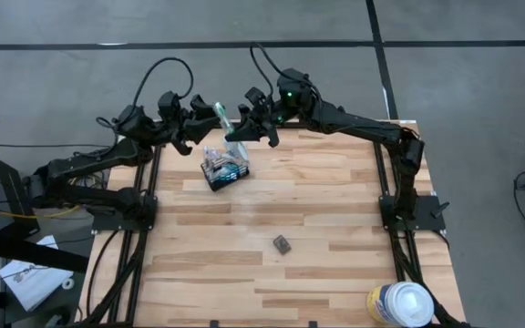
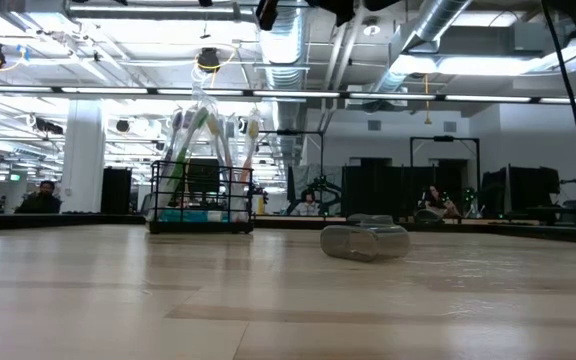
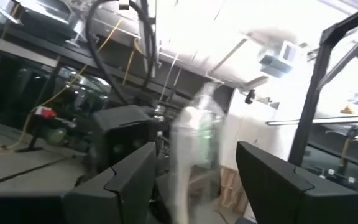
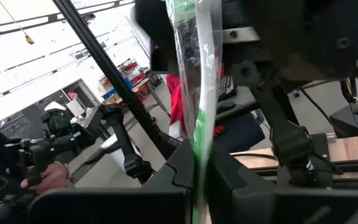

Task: Pick & Place toothbrushing station
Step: Put the green toothbrush into the black organizer

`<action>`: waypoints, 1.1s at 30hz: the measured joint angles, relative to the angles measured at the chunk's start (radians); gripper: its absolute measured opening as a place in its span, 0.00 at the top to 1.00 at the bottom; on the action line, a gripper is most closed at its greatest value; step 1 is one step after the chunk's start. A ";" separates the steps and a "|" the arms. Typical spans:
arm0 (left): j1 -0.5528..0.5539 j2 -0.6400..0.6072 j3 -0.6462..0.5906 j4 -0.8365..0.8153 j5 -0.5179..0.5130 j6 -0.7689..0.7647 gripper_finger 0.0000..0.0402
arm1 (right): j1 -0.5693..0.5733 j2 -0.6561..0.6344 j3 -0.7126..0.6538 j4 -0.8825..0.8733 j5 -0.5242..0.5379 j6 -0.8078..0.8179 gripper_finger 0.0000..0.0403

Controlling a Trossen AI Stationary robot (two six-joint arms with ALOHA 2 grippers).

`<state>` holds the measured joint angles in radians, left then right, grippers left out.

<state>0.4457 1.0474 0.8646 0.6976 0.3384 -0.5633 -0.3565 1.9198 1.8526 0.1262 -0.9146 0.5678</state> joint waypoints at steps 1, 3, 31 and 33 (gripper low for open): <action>-0.010 0.007 0.000 0.013 -0.001 0.000 0.46 | 0.000 0.000 0.000 -0.001 0.000 0.000 0.98; -0.018 0.010 0.000 0.027 0.001 0.000 0.46 | 0.000 0.000 0.000 -0.003 0.000 0.000 0.98; -0.005 0.016 0.000 0.025 -0.022 0.089 0.97 | 0.028 0.000 -0.002 0.023 0.000 0.016 0.86; -0.005 0.015 0.001 0.007 -0.024 0.104 0.97 | 0.024 0.000 -0.002 0.039 -0.010 0.034 0.76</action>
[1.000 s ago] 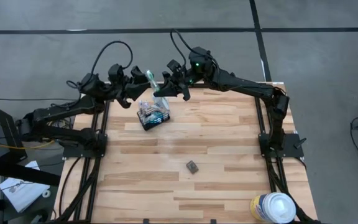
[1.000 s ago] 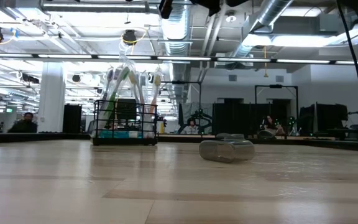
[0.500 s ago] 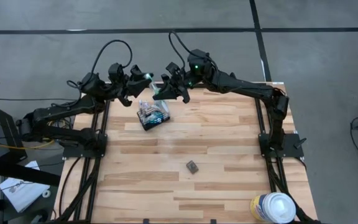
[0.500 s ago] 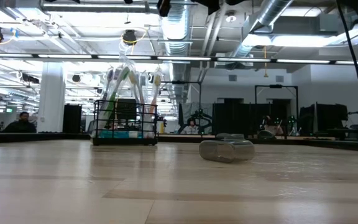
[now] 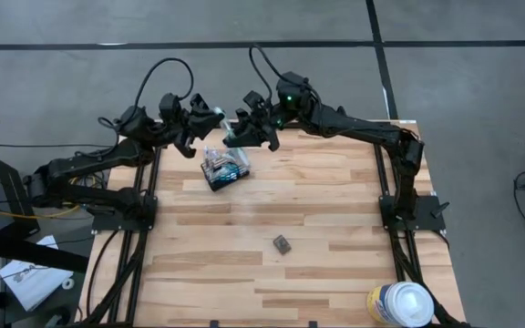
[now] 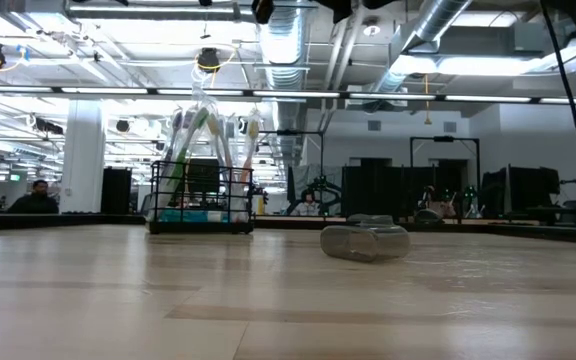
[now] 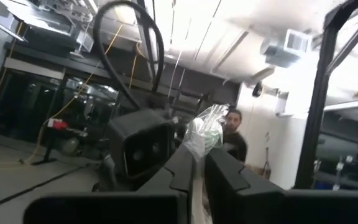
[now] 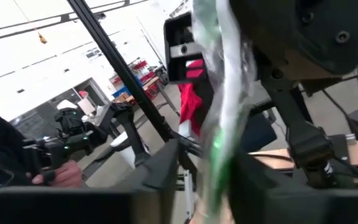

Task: Pick & Place toothbrushing station
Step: Put the green toothbrush into the black organizer

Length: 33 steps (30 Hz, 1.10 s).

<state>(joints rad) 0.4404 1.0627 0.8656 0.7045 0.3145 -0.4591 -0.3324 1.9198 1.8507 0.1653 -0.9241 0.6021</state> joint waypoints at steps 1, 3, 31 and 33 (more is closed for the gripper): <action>0.000 -0.002 0.000 -0.018 0.000 0.014 0.97 | -0.003 0.000 0.000 0.005 -0.011 0.010 0.71; 0.002 -0.012 0.000 -0.078 0.000 0.042 0.98 | -0.014 0.000 0.000 0.013 -0.028 0.035 0.61; 0.089 -0.217 -0.001 -0.624 0.164 0.138 0.98 | -0.099 -0.002 0.002 0.055 -0.126 0.132 0.34; 0.089 -0.234 -0.001 -0.711 0.164 0.151 0.98 | -0.110 -0.002 0.002 0.055 -0.126 0.138 0.34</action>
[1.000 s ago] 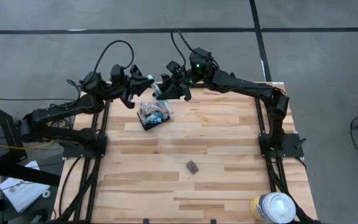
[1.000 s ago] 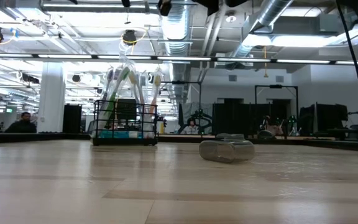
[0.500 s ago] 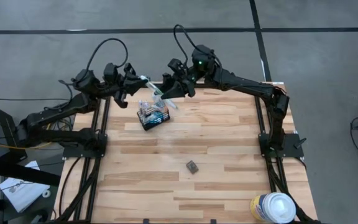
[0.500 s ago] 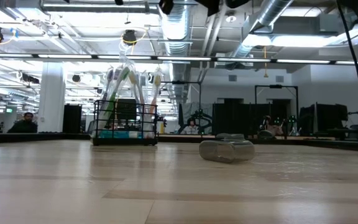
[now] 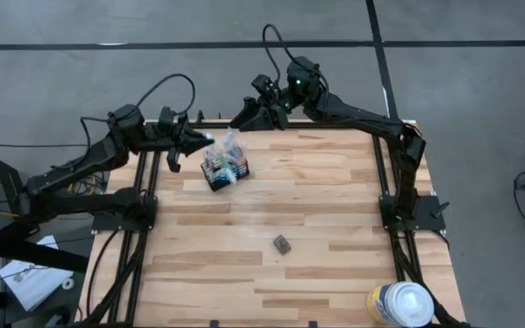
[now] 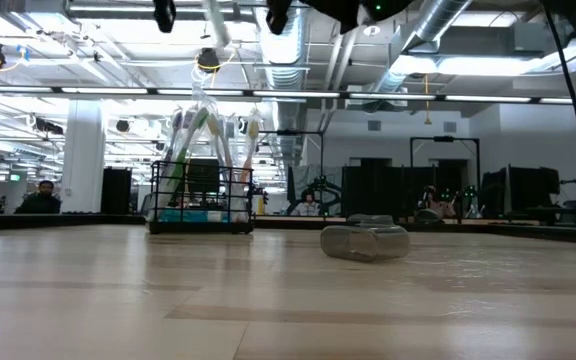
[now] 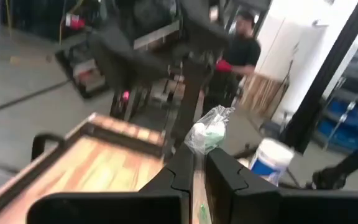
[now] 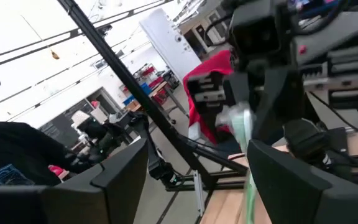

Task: Pick & Place toothbrushing station
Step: Put the green toothbrush into the black organizer

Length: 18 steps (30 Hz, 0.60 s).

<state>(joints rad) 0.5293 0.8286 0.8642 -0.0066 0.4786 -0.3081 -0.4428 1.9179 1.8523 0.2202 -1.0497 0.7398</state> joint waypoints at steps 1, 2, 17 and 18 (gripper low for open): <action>-0.001 -0.007 0.000 -0.034 0.000 0.011 0.98 | -0.005 0.000 0.000 0.002 0.000 0.006 0.34; -0.003 -0.012 0.000 -0.073 -0.001 0.018 0.98 | -0.011 0.000 0.000 0.007 0.000 0.015 0.34; -0.018 -0.011 -0.095 -0.279 -0.319 0.279 0.98 | -0.024 0.000 0.000 0.076 0.028 0.073 0.34; -0.018 -0.011 -0.098 -0.279 -0.328 0.282 0.98 | -0.024 0.000 0.000 0.076 0.029 0.073 0.34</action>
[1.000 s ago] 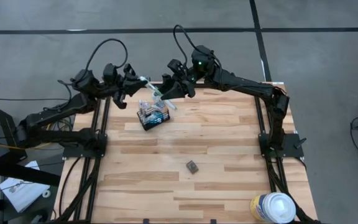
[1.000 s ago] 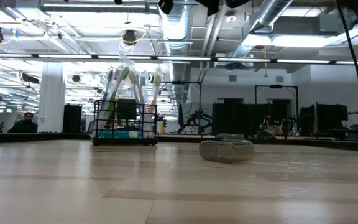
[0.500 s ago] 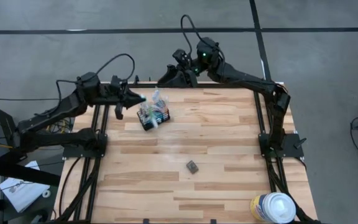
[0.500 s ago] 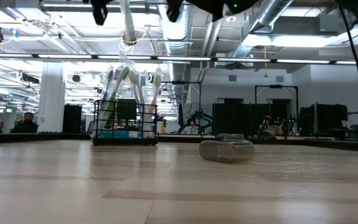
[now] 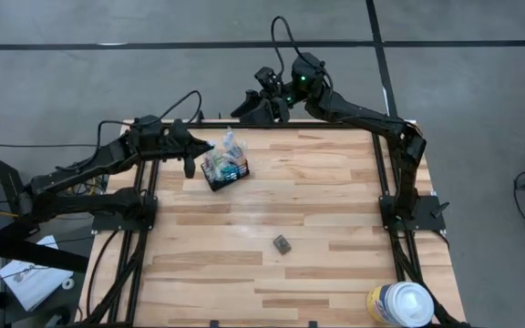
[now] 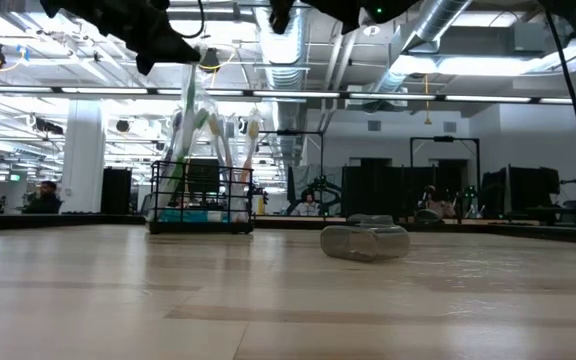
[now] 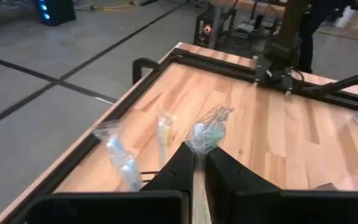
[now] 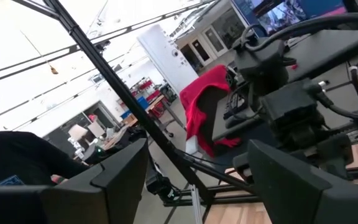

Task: Pick & Place toothbrushing station
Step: Put the green toothbrush into the black organizer

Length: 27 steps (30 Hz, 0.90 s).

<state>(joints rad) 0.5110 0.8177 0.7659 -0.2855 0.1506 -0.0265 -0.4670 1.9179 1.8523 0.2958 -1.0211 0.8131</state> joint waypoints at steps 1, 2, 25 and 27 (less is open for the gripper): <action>0.000 0.000 -0.001 0.000 -0.005 0.002 0.98 | 0.000 0.000 0.000 0.000 0.001 0.001 0.34; 0.000 0.000 -0.001 0.003 -0.005 0.003 0.98 | 0.000 0.000 0.000 -0.001 0.001 0.005 0.34; 0.001 -0.082 -0.001 -0.104 -0.048 0.074 0.98 | 0.003 0.000 0.000 -0.001 0.001 0.027 0.34; 0.001 -0.078 -0.001 -0.107 -0.048 0.075 0.98 | 0.005 0.000 0.000 -0.001 0.001 0.027 0.34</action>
<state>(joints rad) 0.5117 0.7399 0.7650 -0.3922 0.1028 0.0483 -0.4623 1.9182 1.8523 0.2947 -1.0203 0.8399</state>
